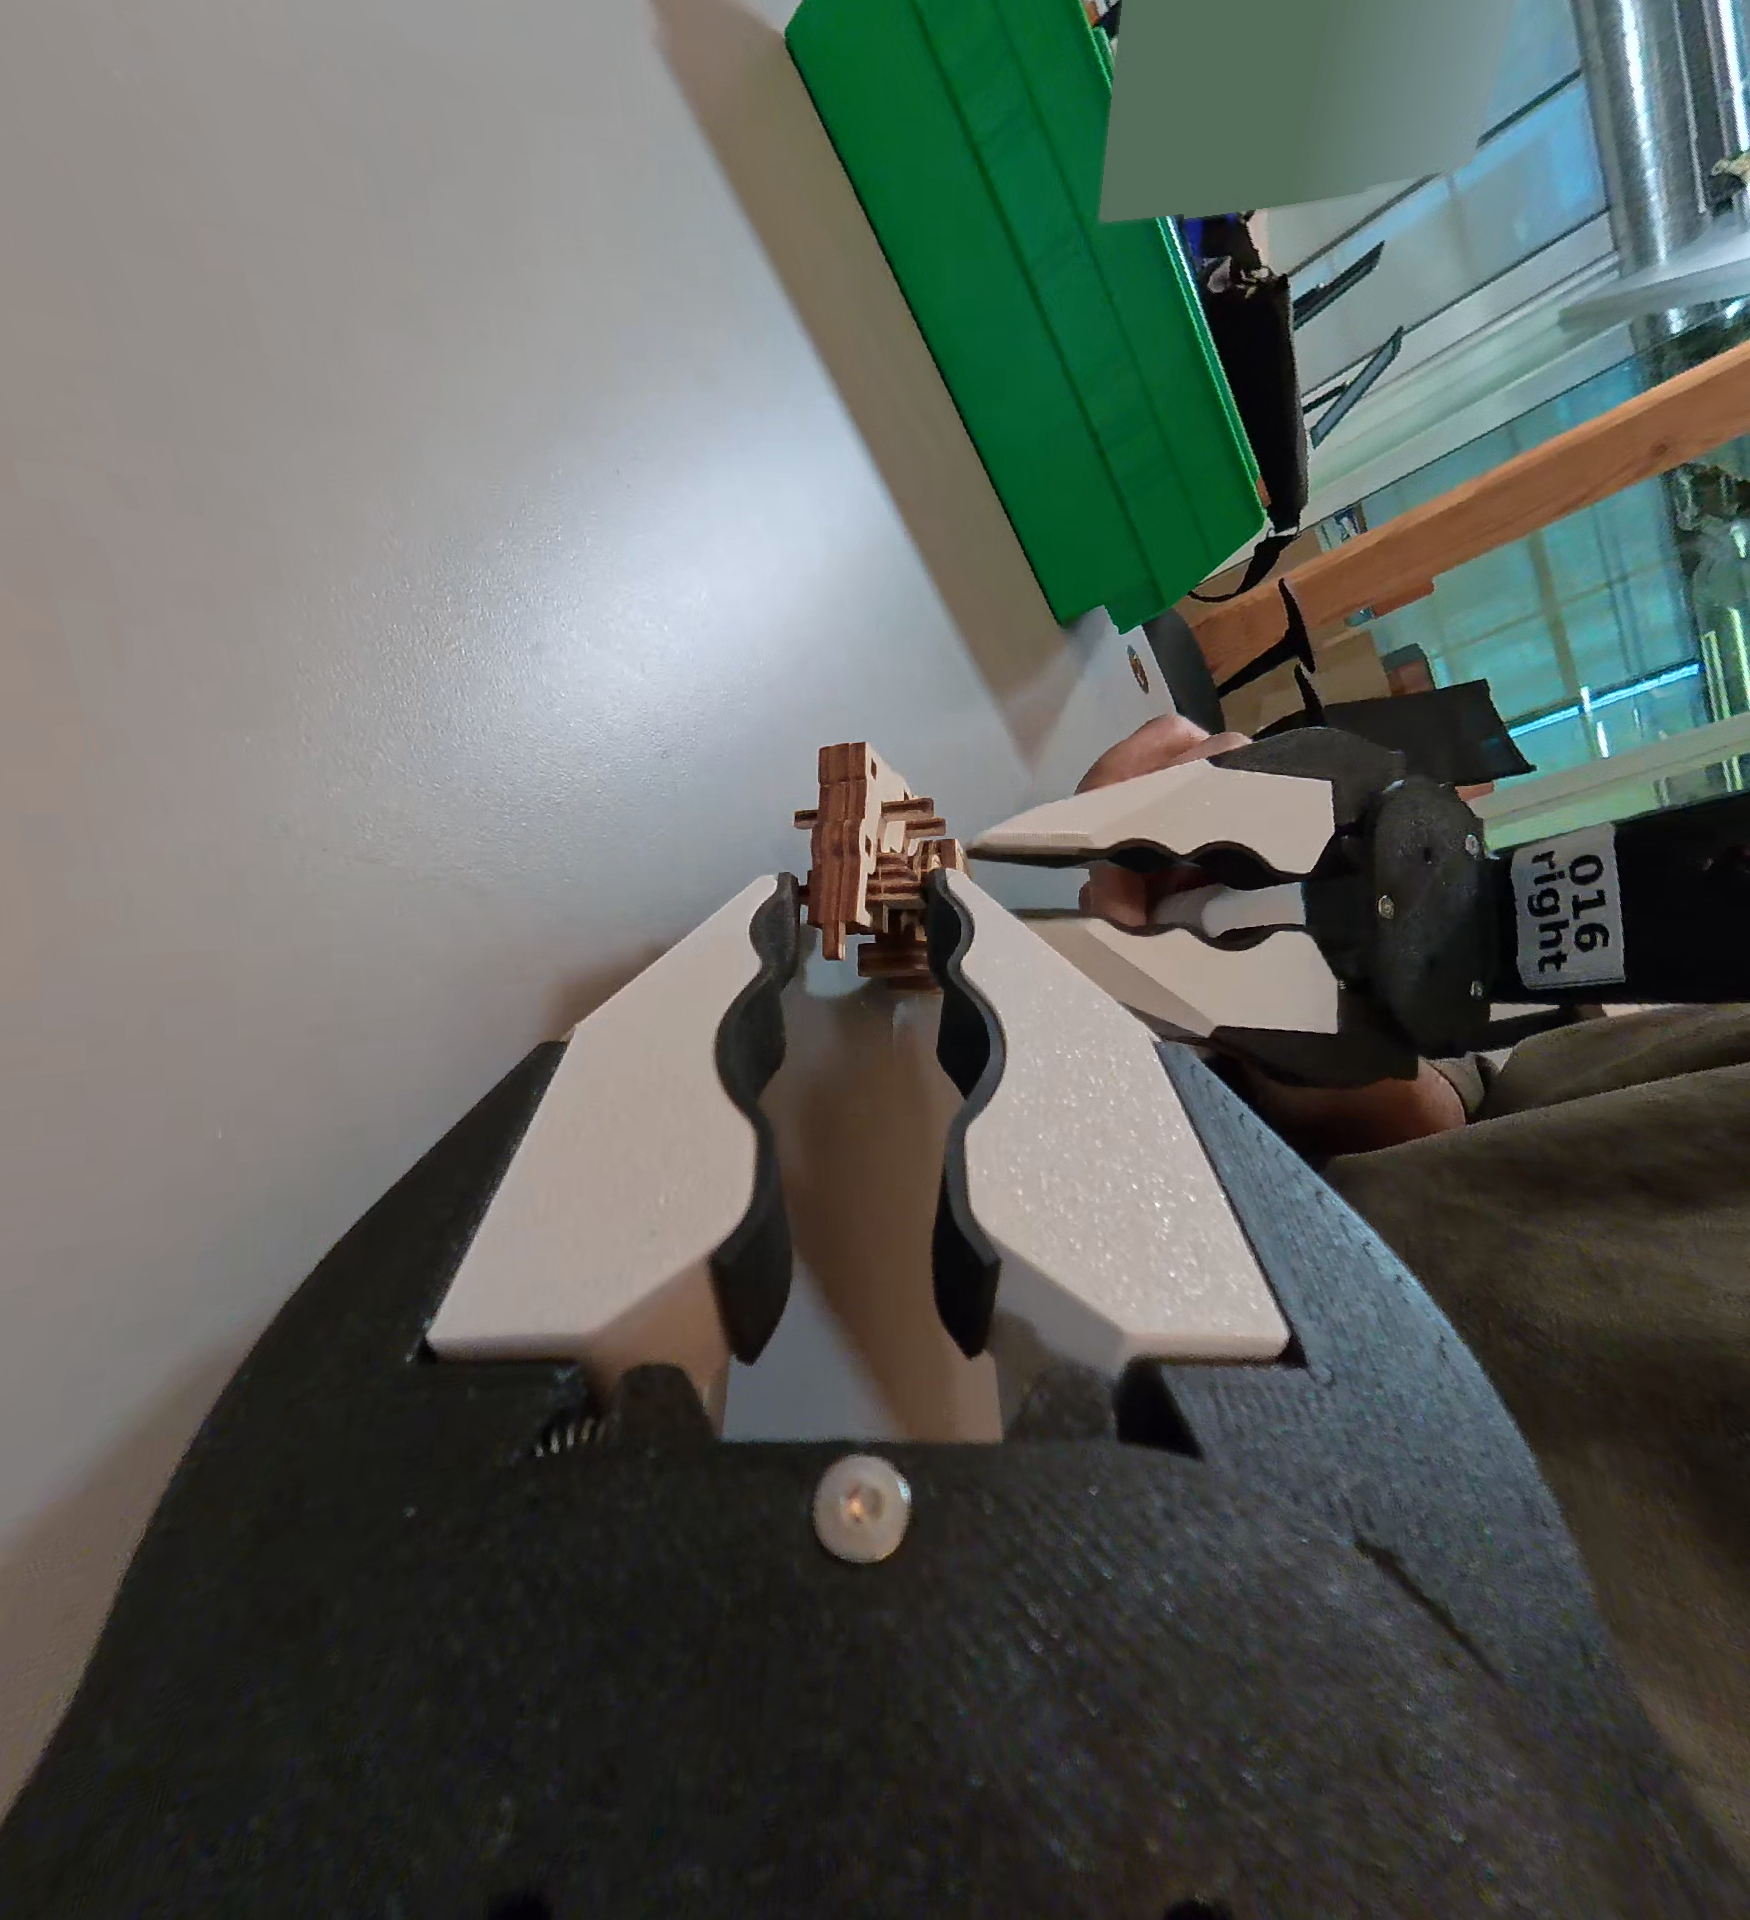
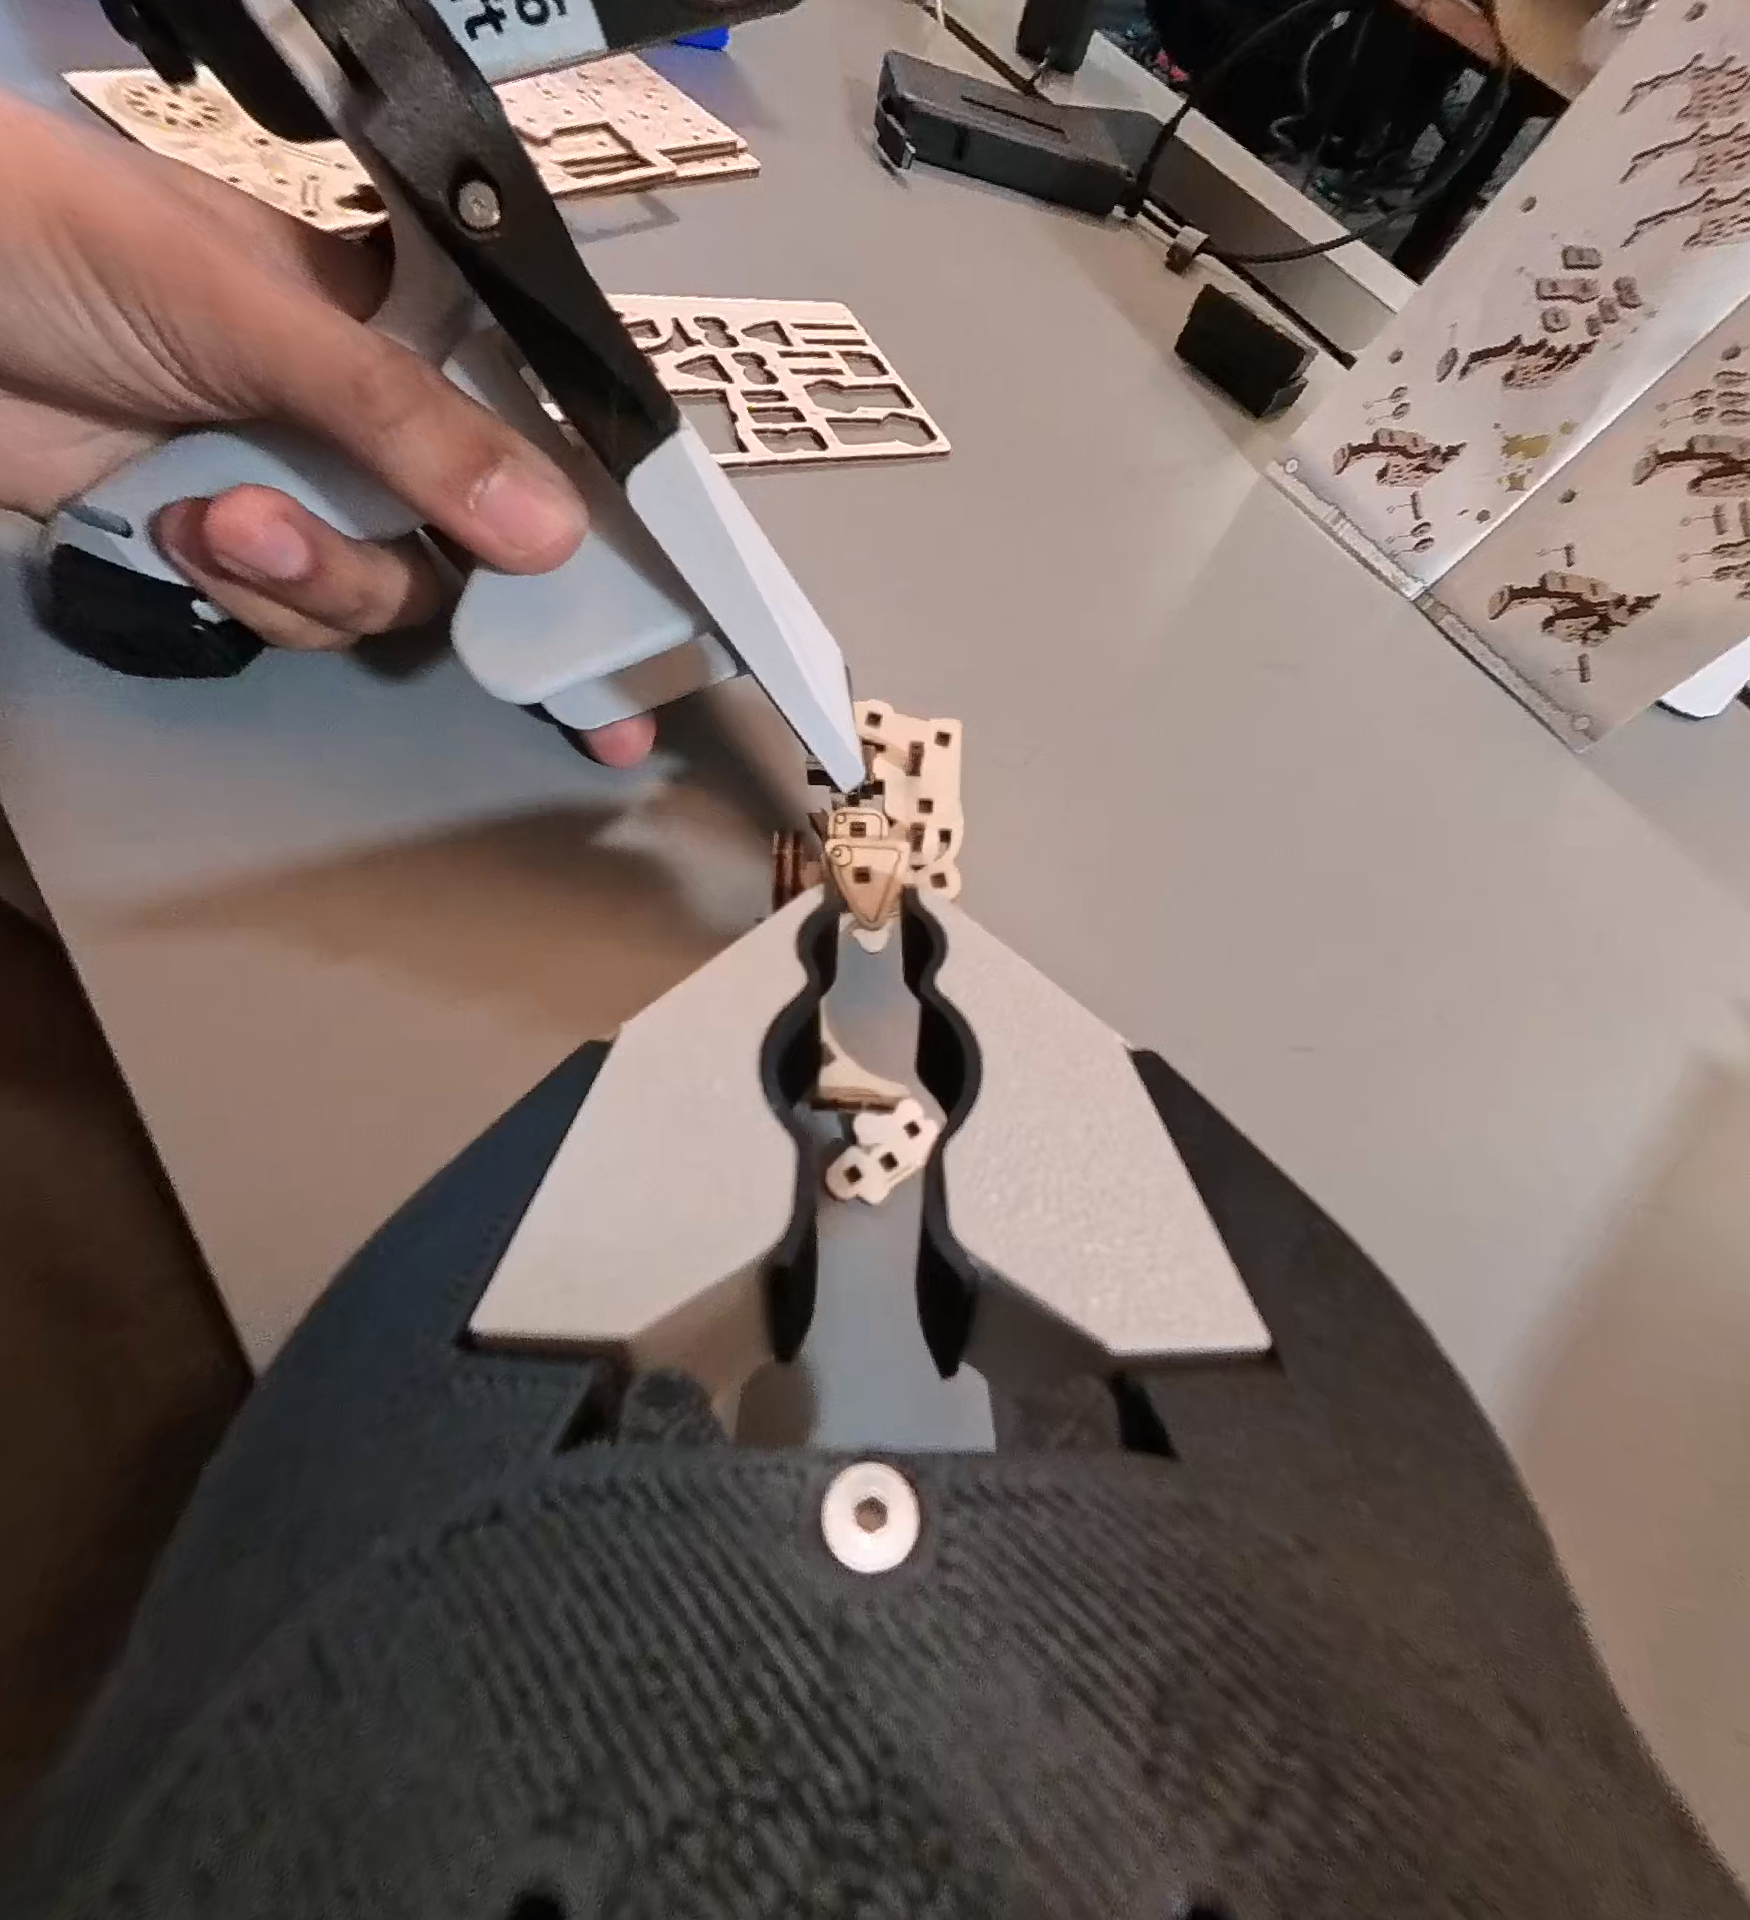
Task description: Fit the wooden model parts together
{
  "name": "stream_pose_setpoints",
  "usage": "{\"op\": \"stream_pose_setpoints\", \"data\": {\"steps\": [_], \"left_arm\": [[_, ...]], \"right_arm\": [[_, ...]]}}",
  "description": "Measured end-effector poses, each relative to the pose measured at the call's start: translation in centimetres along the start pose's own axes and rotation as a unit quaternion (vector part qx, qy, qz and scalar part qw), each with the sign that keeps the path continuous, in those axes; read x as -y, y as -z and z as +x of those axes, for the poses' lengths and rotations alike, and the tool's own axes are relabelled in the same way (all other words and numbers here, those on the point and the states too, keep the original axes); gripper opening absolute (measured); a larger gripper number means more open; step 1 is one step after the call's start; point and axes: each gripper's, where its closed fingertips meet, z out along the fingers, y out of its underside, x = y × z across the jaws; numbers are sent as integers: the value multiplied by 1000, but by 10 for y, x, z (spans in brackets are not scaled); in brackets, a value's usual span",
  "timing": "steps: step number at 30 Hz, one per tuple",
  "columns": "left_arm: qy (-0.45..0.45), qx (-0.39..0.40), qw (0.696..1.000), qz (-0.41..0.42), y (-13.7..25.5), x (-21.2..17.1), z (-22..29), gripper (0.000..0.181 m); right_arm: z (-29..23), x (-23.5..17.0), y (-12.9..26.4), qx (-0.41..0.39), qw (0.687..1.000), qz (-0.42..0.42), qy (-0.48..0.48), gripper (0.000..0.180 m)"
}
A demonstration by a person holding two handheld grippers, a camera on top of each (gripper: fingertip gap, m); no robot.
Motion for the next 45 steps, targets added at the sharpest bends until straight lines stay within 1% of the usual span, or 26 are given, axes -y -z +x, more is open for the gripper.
{"op": "stream_pose_setpoints", "data": {"steps": [6,11,15,21,25,30,45], "left_arm": [[-1,3,1000,4,-1,1,0,23],[-4,5,1000,4,-1,1,0,23],[-7,1,1000,-2,-3,-2,2,23],[-8,3,1000,-2,-3,-2,2,22],[-9,2,1000,-4,-3,-2,2,21],[-10,1,1000,-7,-3,-3,2,21],[-41,-4,999,-34,-8,-11,8,21]], "right_arm": [[-1,1,-4,-11,1000,-4,10,13],[-3,3,-6,-1,1000,-5,-10,18],[-2,4,-6,2,1000,-1,-14,15],[-4,4,-6,12,1000,2,11,15],[-6,3,-5,26,998,4,54,15],[-7,3,-4,51,993,6,105,14],[-13,-2,6,164,972,27,168,14]]}}
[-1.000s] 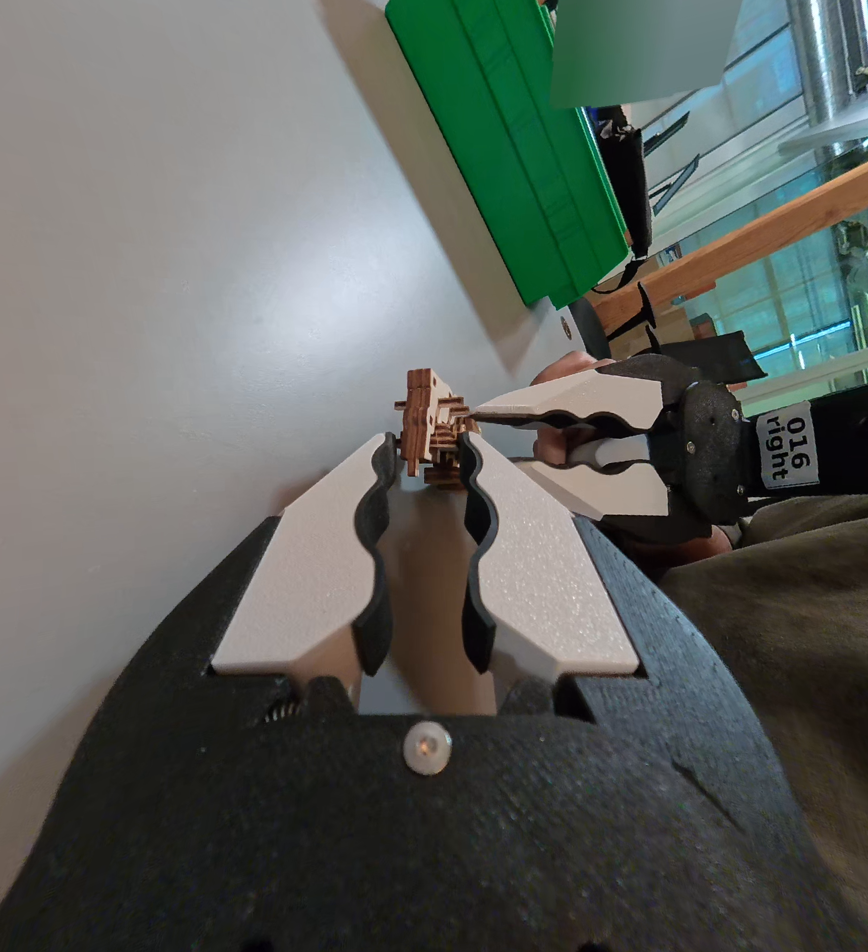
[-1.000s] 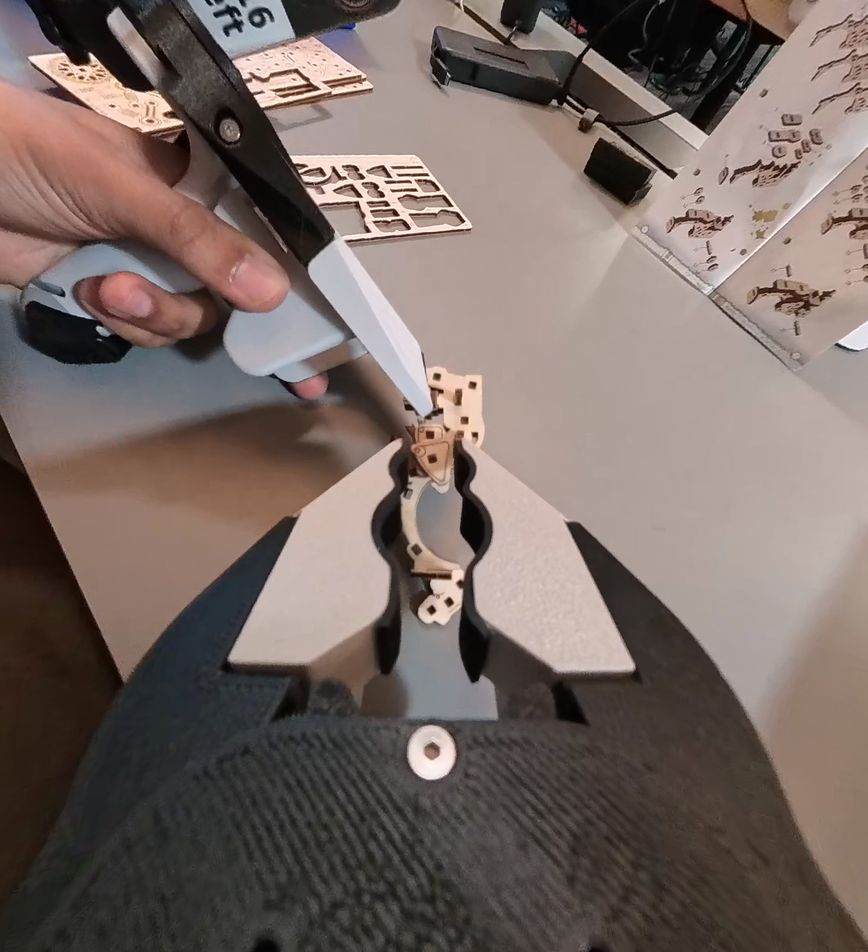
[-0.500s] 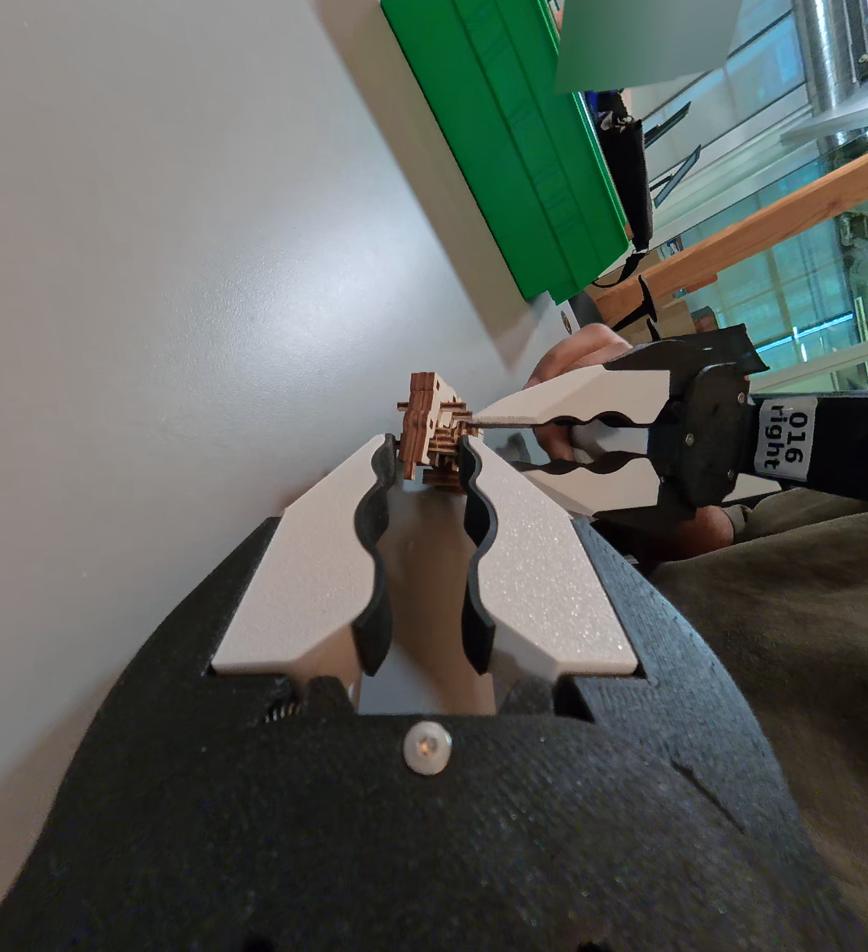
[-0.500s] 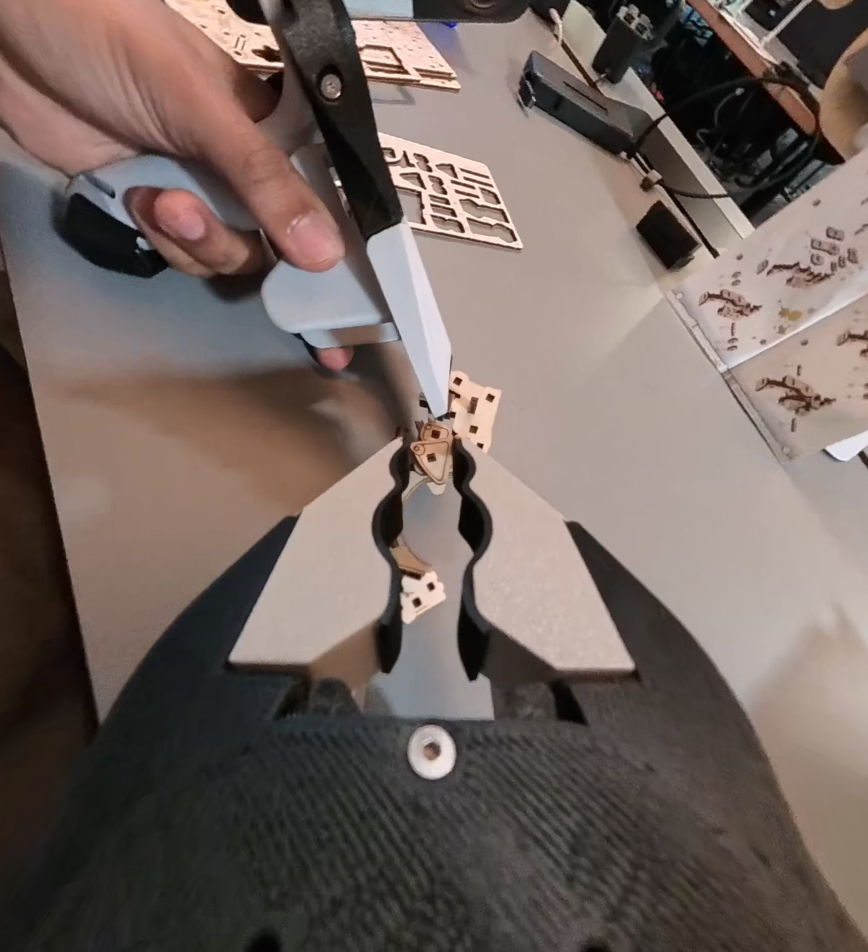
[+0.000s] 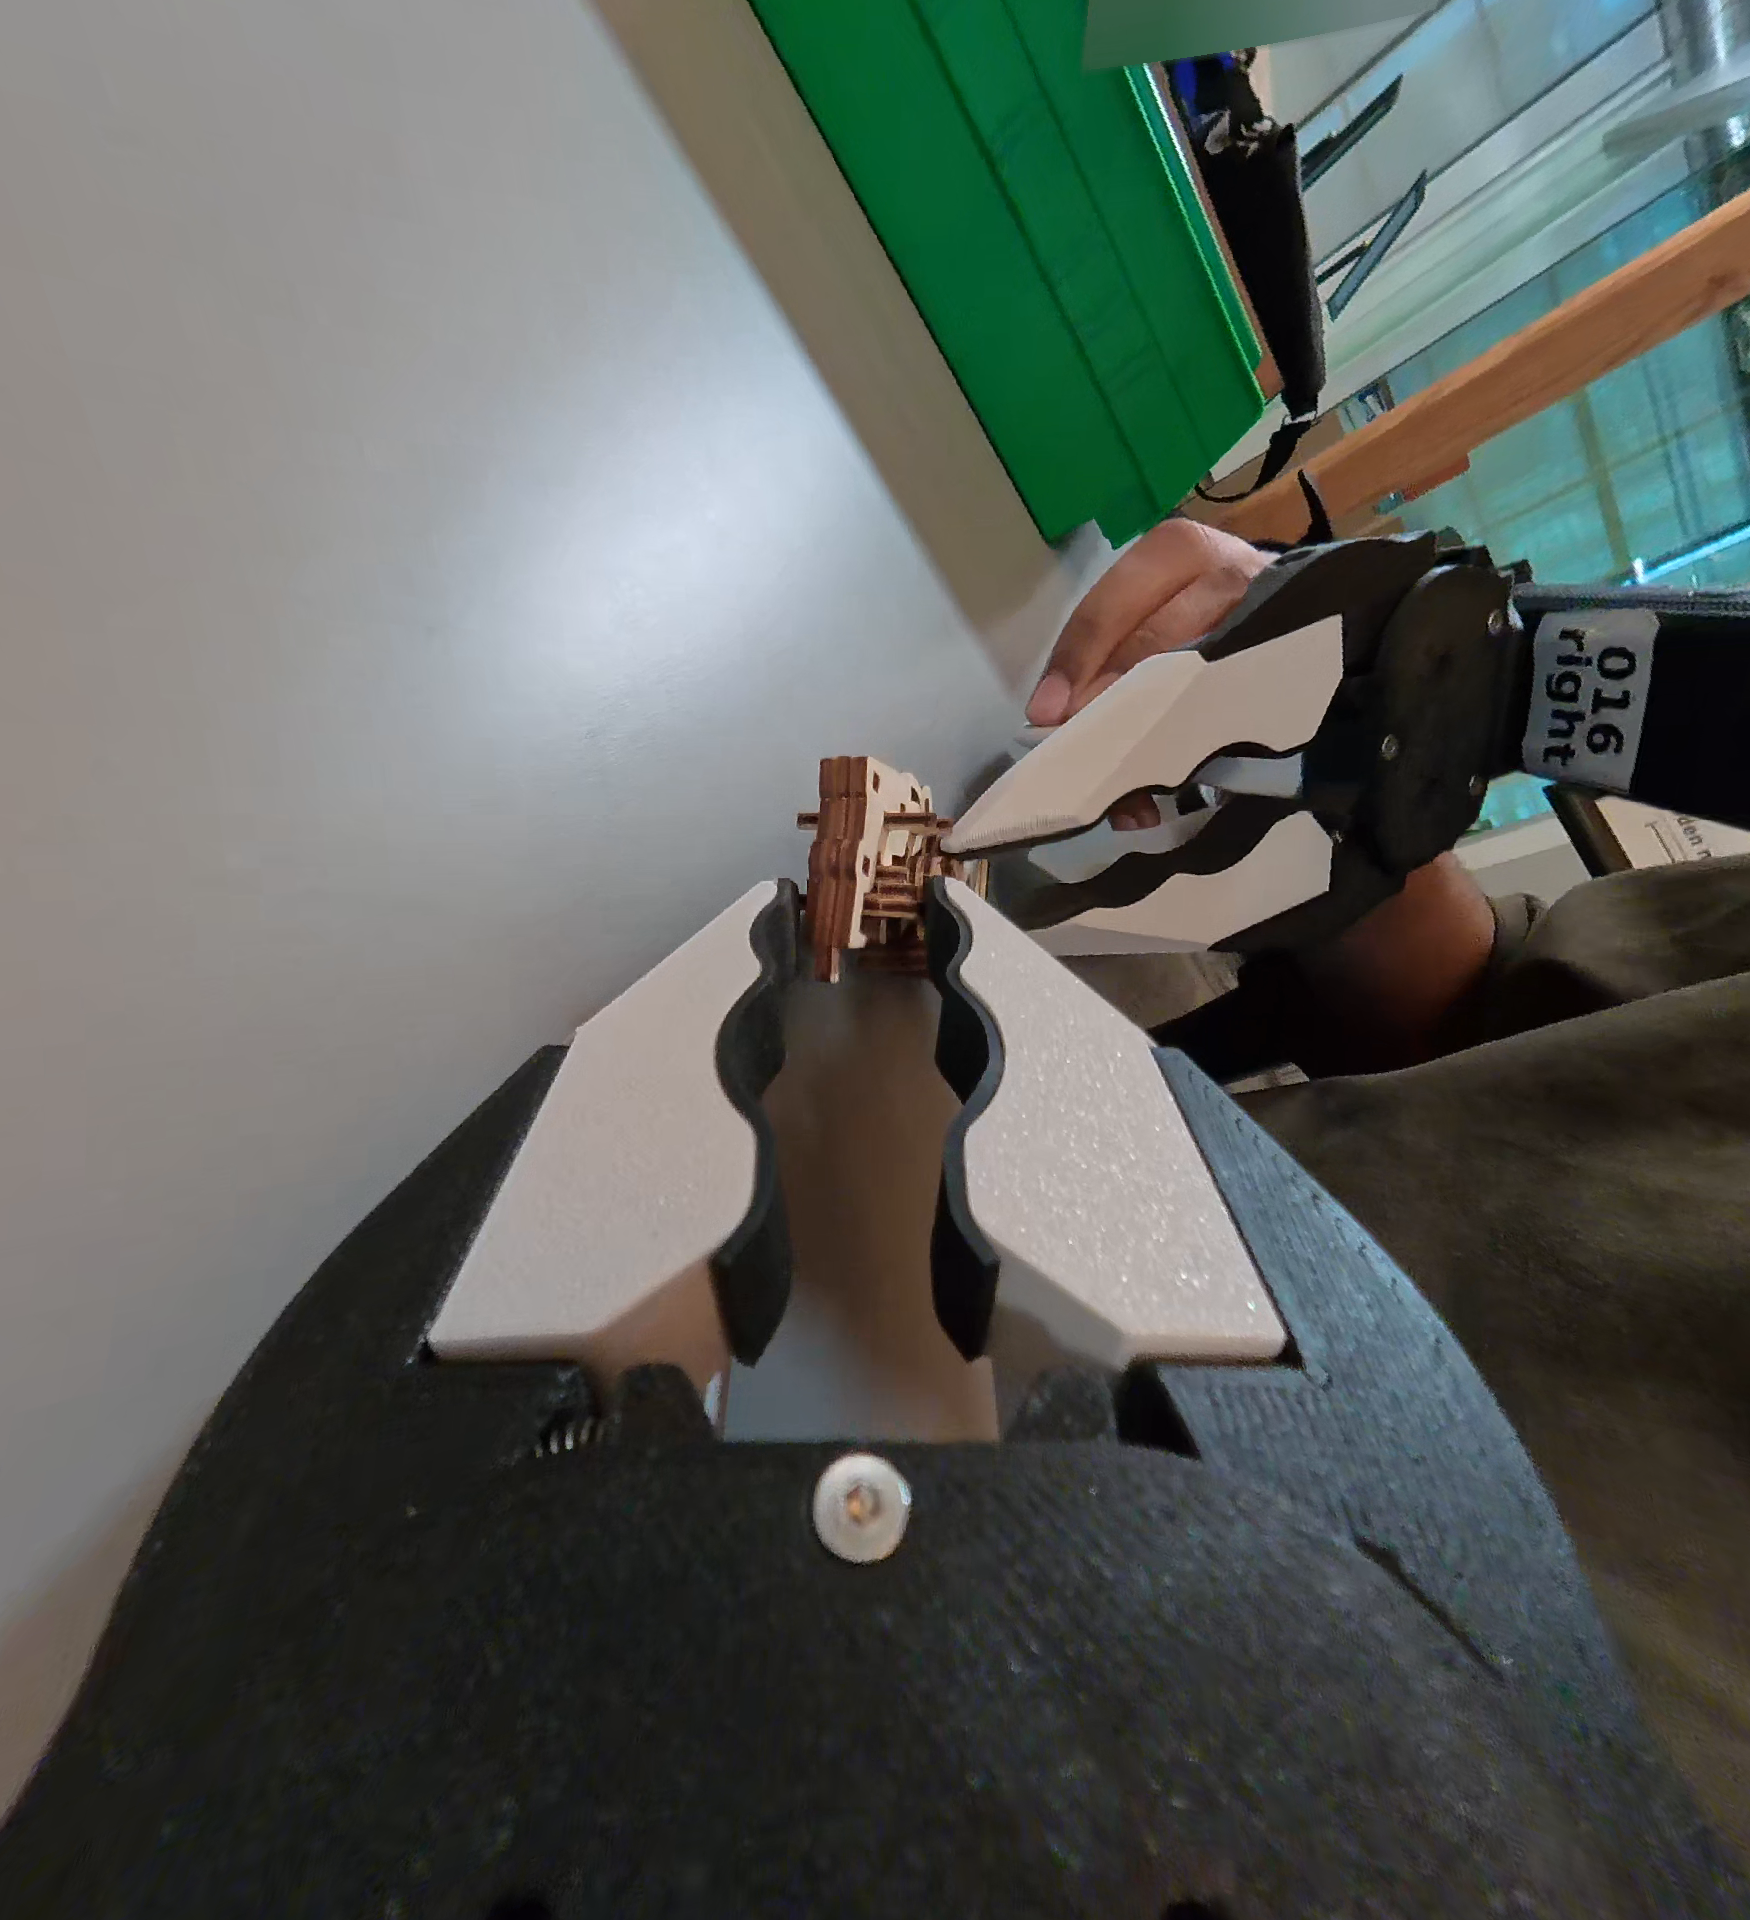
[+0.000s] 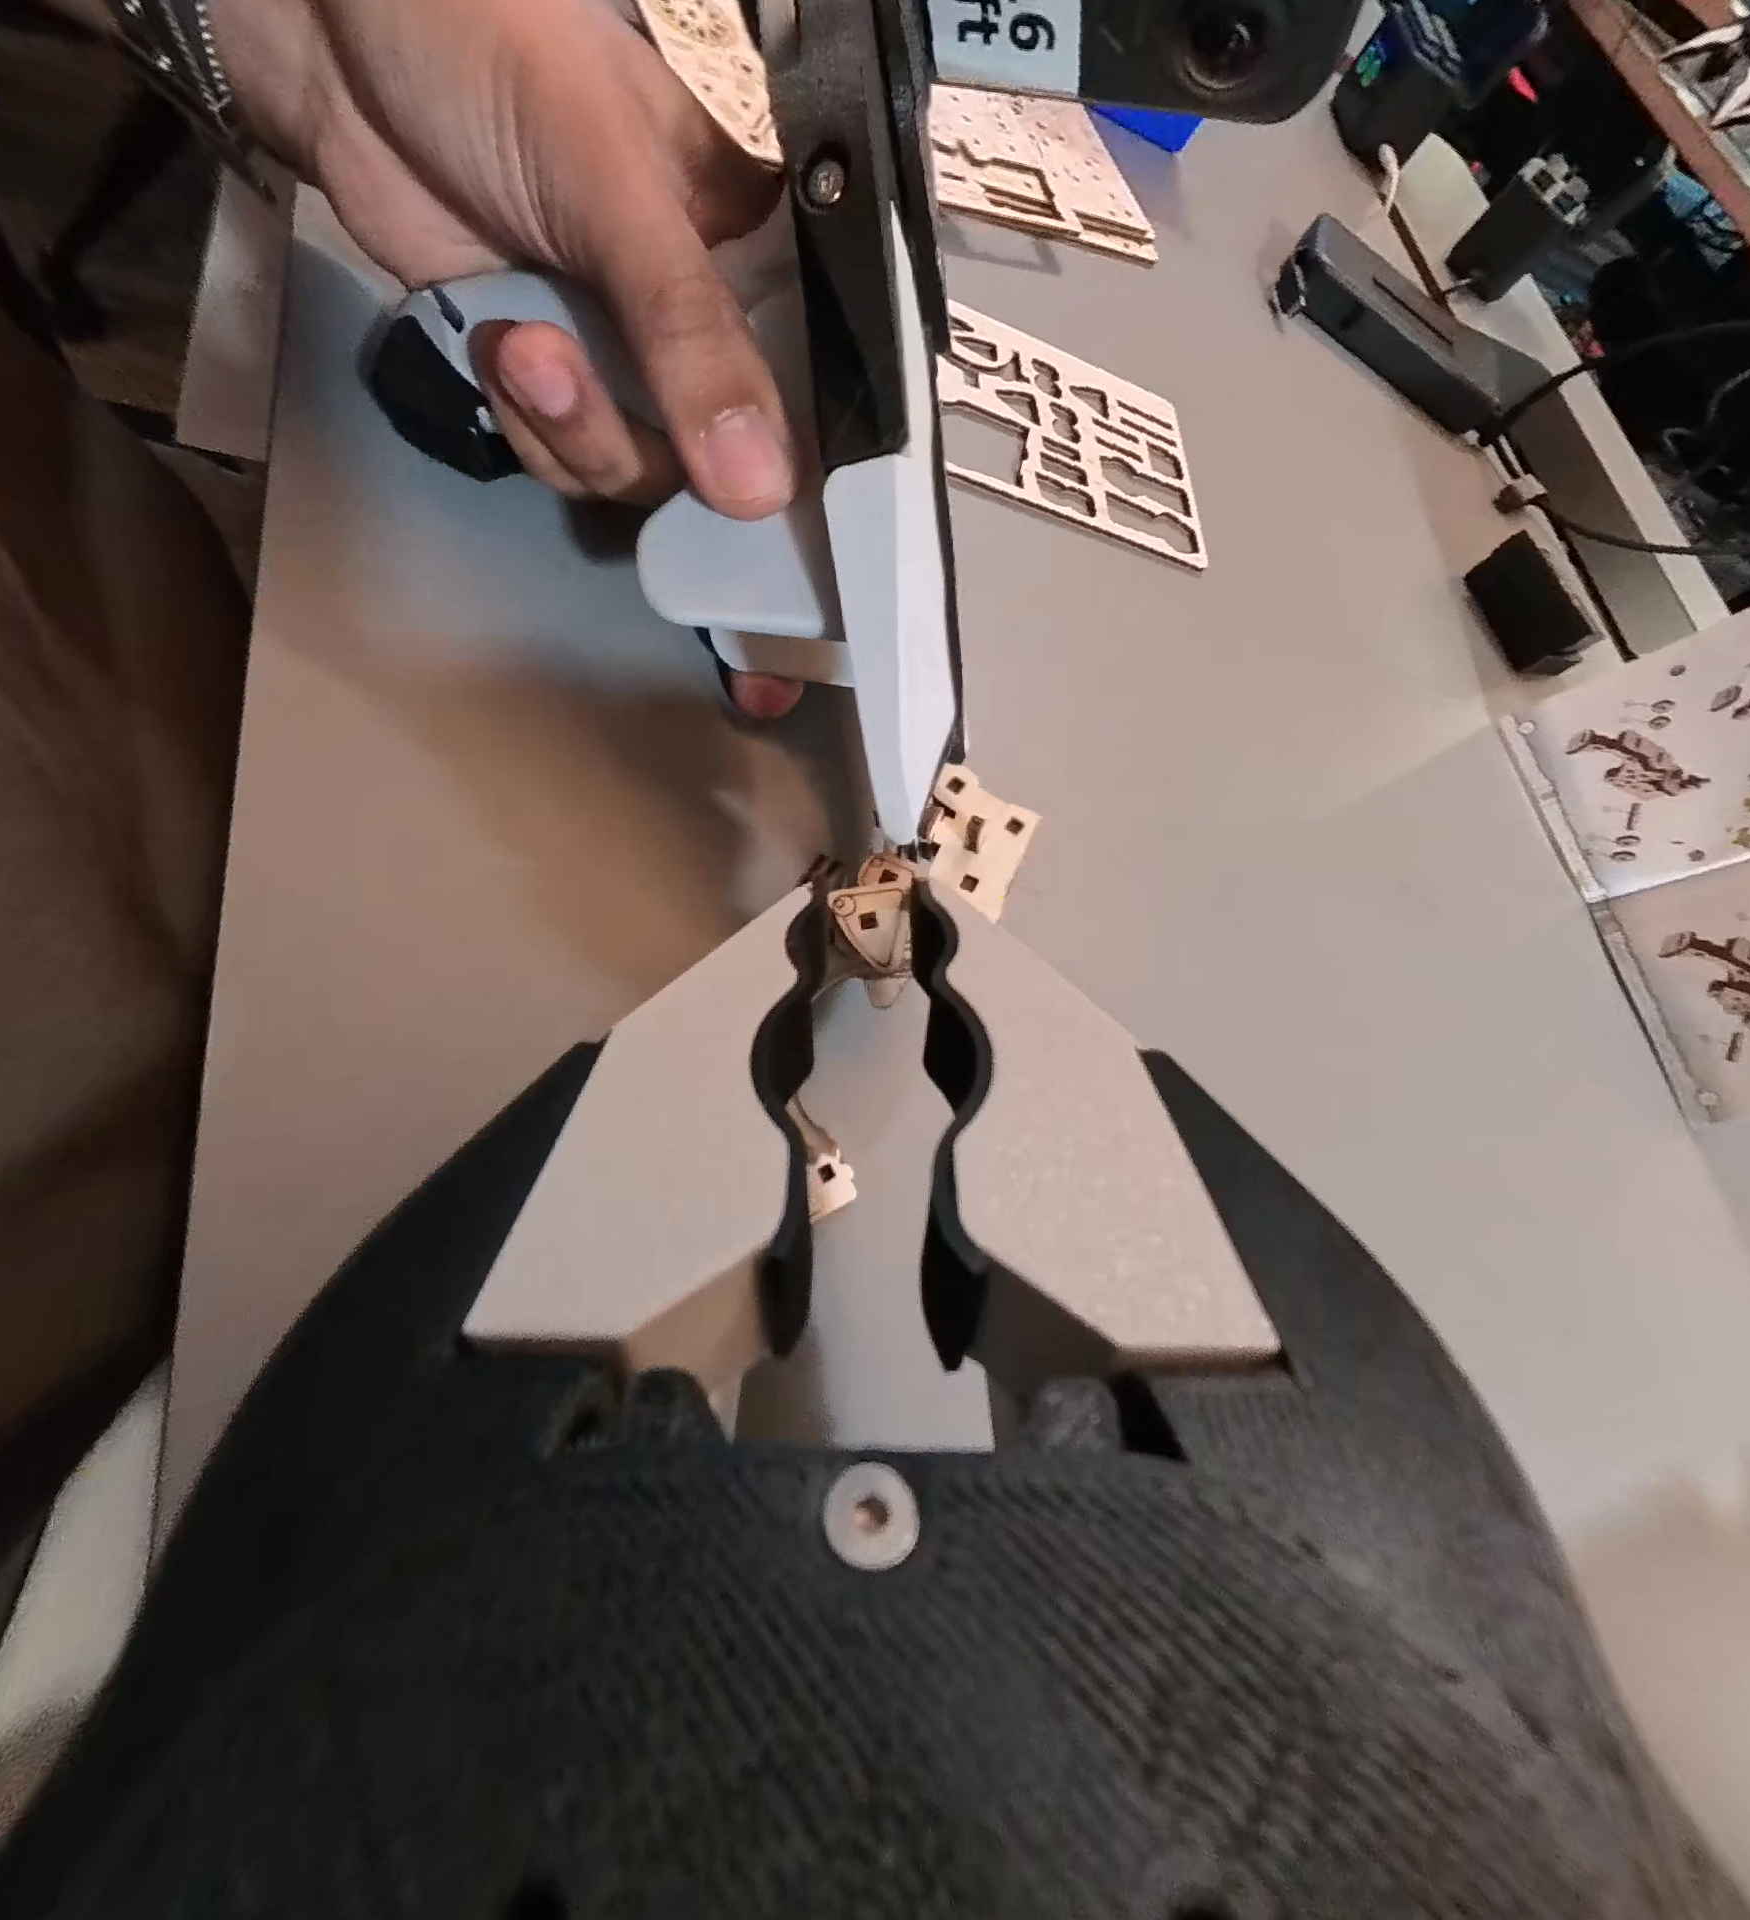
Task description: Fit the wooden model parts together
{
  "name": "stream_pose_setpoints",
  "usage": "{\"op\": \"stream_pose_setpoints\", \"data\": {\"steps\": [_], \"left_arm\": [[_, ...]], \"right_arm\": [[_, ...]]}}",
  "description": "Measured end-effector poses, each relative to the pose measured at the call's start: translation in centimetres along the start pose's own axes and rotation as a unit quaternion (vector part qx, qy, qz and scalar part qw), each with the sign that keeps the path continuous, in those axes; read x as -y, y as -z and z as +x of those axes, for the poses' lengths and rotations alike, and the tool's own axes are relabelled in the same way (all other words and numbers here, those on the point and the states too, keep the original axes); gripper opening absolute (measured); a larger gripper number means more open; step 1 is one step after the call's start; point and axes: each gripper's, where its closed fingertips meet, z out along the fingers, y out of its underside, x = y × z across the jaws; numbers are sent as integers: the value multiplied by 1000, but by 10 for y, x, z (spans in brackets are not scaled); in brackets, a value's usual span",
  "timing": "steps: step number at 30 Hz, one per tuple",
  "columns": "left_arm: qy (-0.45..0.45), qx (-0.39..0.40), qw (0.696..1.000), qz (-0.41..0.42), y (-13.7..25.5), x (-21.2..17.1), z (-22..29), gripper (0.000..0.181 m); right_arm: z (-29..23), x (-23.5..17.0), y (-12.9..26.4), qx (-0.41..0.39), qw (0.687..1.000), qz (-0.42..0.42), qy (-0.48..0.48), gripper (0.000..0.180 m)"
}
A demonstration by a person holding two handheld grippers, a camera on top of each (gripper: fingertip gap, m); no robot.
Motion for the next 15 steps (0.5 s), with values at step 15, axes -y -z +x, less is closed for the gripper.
{"op": "stream_pose_setpoints", "data": {"steps": [15], "left_arm": [[19,-5,1000,14,3,5,-3,21]], "right_arm": [[11,-6,6,-65,998,-4,25,22]]}}
